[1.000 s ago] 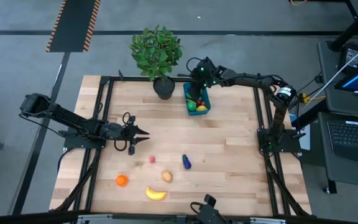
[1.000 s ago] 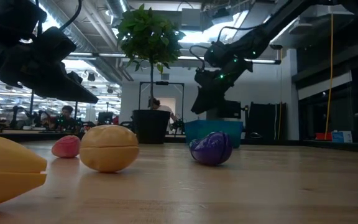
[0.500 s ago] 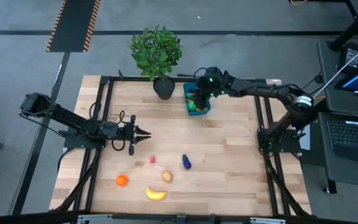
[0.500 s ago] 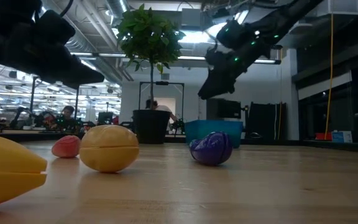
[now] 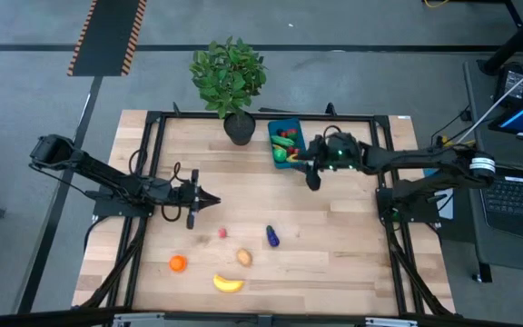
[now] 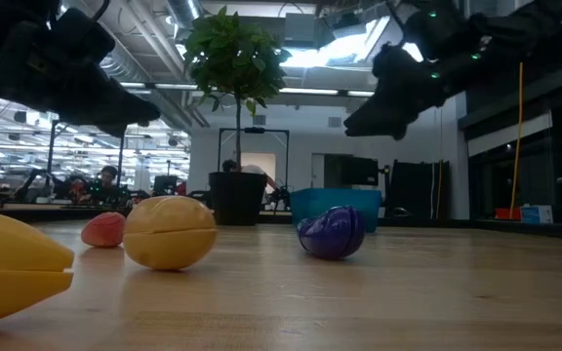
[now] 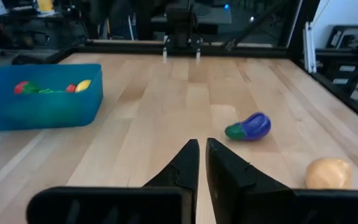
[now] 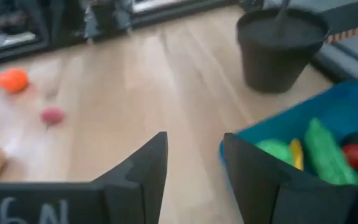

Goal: Pick and placing Produce into tupperware
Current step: Put the pumpkin into the blue bin

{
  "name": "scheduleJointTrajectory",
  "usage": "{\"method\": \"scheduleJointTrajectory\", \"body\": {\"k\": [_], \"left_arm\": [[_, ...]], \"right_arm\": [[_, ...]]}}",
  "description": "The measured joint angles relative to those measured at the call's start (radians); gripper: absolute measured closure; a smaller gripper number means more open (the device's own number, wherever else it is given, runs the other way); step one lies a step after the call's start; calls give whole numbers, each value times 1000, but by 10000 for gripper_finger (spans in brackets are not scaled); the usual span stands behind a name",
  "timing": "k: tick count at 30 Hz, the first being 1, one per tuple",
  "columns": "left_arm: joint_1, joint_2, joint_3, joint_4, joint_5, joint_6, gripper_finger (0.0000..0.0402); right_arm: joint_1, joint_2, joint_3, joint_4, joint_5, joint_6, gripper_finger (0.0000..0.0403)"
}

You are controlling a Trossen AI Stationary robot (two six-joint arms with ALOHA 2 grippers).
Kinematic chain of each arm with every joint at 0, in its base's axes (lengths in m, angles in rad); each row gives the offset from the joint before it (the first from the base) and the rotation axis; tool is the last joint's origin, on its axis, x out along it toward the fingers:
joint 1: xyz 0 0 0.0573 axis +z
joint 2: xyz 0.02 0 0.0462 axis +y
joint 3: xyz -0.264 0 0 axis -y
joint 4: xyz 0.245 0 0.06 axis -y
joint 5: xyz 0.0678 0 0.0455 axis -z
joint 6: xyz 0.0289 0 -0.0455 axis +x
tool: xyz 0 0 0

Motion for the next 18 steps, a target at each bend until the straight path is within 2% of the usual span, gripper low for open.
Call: {"method": "scheduleJointTrajectory", "body": {"k": [2, 5, 14, 18], "left_arm": [[0, 0, 0, 29, 1, 13, 373], [0, 0, 0, 43, 21, 28, 341], [-40, 0, 0, 31, 24, 21, 171], [-64, 0, 0, 5, 26, 7, 121]], "right_arm": [[22, -13, -30, 22, 0, 23, 244], [48, -20, -58, 54, 0, 51, 244], [140, -19, -60, 121, 0, 54, 244], [170, -19, -60, 130, 0, 79, 244]]}}
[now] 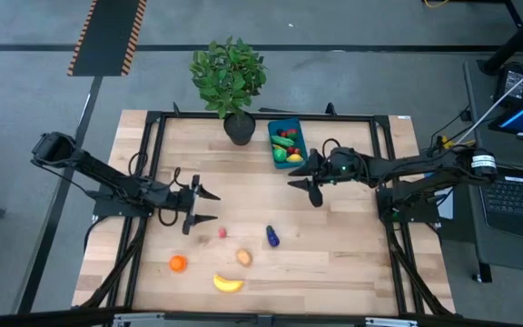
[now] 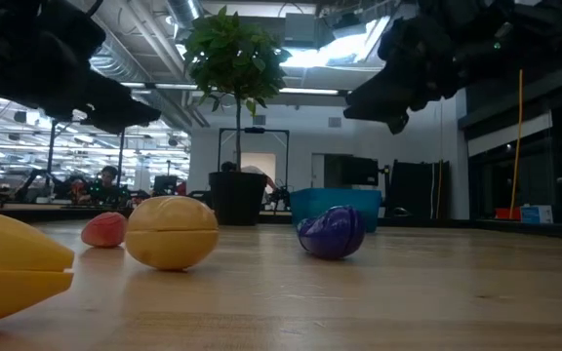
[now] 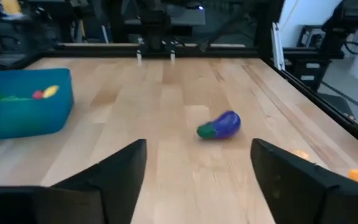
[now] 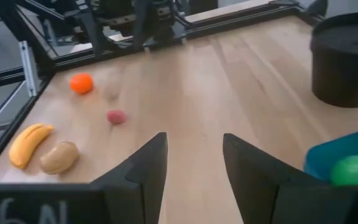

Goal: Pick and placing Produce into tupperware
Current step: Put the pumpkin into the blue bin

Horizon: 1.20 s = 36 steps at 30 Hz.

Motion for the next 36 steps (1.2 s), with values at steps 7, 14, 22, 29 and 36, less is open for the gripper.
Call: {"method": "scheduleJointTrajectory", "body": {"k": [7, 14, 22, 29, 36], "left_arm": [[-66, 0, 87, -364, 4, -107, 107], [-179, 0, 384, -1017, 1, -277, 107], [-331, 7, 605, -1313, -16, -413, 110], [-453, 153, 712, -1451, -17, -576, 106], [-539, 366, 824, -1465, 8, -662, 110]], "right_arm": [[52, 0, 0, 29, 0, 2, 244], [132, 0, 0, 27, 71, 53, 244], [245, 0, 0, 34, 166, 80, 244], [311, 0, 1, 93, 167, 85, 244], [355, 0, 1, 116, 167, 109, 244]]}}
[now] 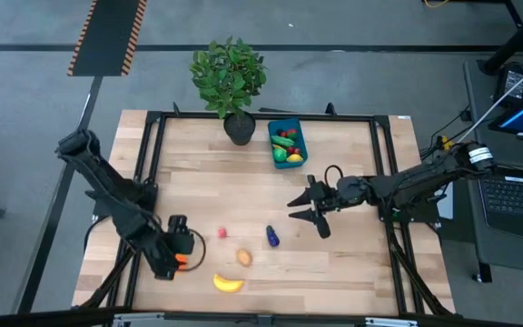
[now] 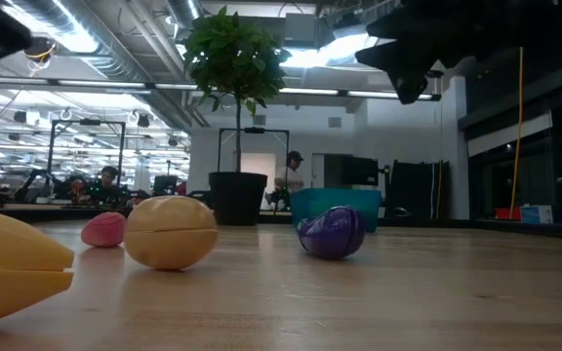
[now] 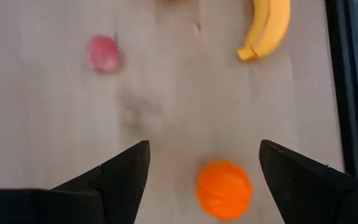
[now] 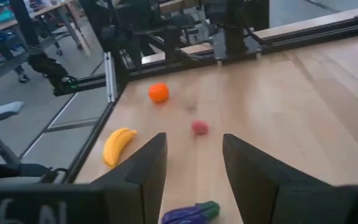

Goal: Pick and placing Produce into tupperware
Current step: Put the pumpkin into the blue bin

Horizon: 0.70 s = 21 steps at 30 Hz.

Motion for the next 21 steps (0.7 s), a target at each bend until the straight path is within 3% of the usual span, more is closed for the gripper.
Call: {"method": "scheduleJointTrajectory", "body": {"k": [6, 11, 21], "left_arm": [[-62, 144, 105, -68, 29, -99, 106], [-102, 223, 179, -108, 30, -154, 110], [-154, 242, 192, -110, 136, -261, 110]], "right_arm": [[50, 0, 0, 0, 7, 23, 244], [100, 0, 0, 0, 91, 24, 244], [151, 0, 0, 21, 151, 24, 244]]}}
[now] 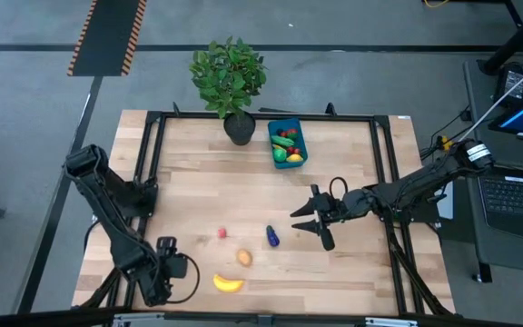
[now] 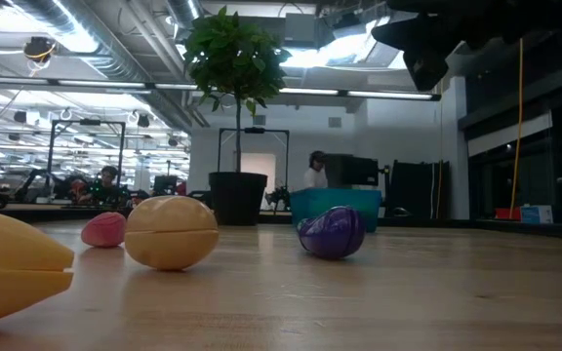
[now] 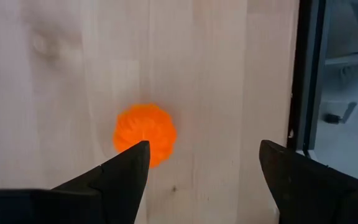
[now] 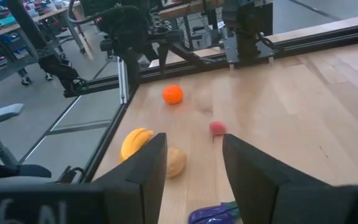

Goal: Pick and placing Produce into tupperware
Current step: Put the pumpkin into the blue bin

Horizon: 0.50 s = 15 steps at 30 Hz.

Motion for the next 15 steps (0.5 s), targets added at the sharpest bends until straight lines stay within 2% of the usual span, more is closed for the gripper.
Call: {"method": "scheduleJointTrajectory", "body": {"k": [15], "left_arm": [[-41, 0, 0, 51, 0, -1, 110]], "right_arm": [[0, 0, 0, 2, 1, -6, 244]]}}
